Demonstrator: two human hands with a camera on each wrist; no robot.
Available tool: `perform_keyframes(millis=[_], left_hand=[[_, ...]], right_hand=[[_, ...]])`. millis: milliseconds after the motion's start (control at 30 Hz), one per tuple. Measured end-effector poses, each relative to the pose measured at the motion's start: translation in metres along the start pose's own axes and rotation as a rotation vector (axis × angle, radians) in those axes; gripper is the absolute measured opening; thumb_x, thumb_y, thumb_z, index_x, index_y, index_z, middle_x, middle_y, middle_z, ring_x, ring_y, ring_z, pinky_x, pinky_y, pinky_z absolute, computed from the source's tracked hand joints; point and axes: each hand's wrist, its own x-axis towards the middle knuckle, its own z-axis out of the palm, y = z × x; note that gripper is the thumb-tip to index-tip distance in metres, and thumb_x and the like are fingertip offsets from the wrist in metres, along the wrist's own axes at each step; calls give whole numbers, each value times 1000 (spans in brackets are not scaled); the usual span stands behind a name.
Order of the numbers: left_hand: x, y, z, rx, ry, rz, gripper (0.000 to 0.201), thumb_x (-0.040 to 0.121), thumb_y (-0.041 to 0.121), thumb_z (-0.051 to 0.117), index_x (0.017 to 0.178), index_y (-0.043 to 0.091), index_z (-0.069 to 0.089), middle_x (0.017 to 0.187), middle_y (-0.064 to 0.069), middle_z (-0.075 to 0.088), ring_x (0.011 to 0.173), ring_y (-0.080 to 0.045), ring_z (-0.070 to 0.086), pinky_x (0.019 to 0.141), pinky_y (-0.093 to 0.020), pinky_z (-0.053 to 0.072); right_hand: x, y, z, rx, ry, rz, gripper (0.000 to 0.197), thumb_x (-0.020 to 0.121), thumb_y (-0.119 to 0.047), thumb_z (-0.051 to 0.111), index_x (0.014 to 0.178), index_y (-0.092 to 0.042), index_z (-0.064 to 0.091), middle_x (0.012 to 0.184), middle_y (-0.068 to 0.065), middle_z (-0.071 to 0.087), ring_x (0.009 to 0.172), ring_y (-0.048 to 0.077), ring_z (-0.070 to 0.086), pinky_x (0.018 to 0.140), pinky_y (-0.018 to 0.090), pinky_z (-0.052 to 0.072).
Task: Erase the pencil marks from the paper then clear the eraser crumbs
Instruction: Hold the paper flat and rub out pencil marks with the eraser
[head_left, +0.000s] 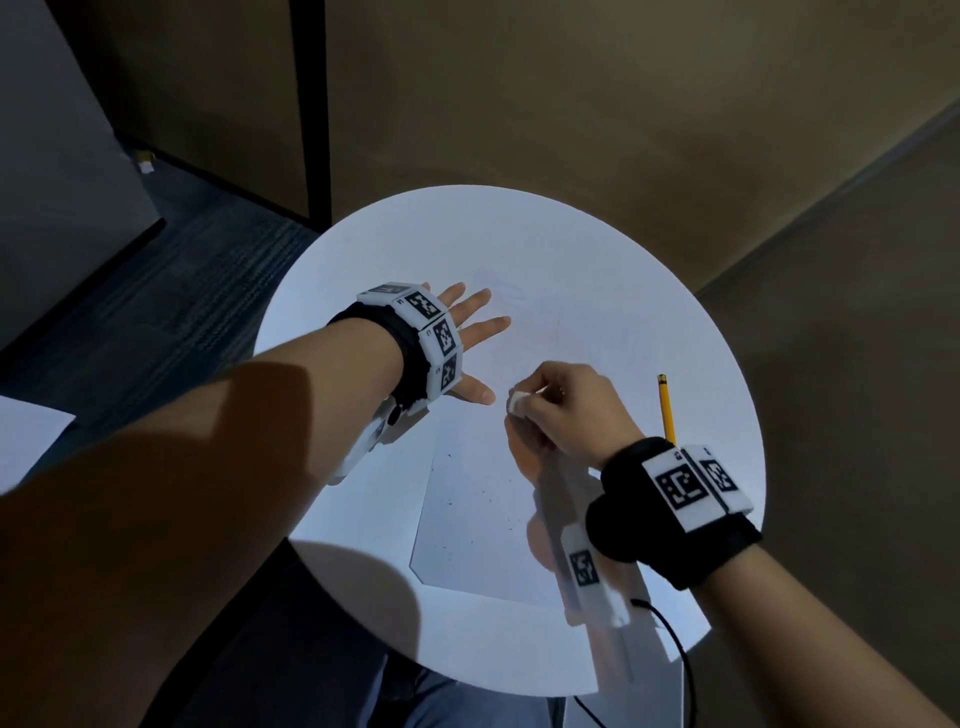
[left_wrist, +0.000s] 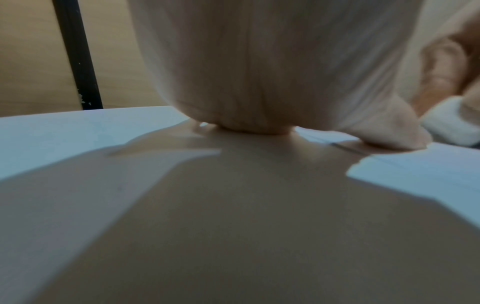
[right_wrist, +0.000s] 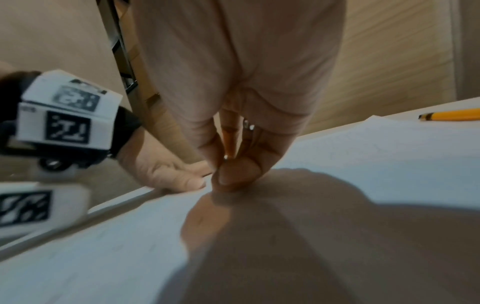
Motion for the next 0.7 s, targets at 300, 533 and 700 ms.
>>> perform_keyframes(millis=[300,533,700], left_hand=[[1,-1,1,1,2,2,93,77,81,32,145,42,-18,154,5,-28,144,-22,-21,114,-49,-10],[3,-4,5,-48,16,15,94,75,81,36,146,43,-14,155,8,-24,144,-20,-20,114,-48,-12],[4,-5,7,-47,23,21,95,74,82,34,146,43,-14,155,8,-24,144,-20,-20,114,-47,-12]], right_hand=[[3,1,-5,-56,0,-26,10,86,-15,59,77,-17,62,63,-9,59,59,3,55,53,7,39],[-17,16,-14,242,-144,98,20,87,-5,59,69,-14,59,60,2,61,51,11,55,56,23,47],[-11,21,-34,994,61,359,16,95,1,42,87,1,56,64,14,52,52,21,50,43,22,47]])
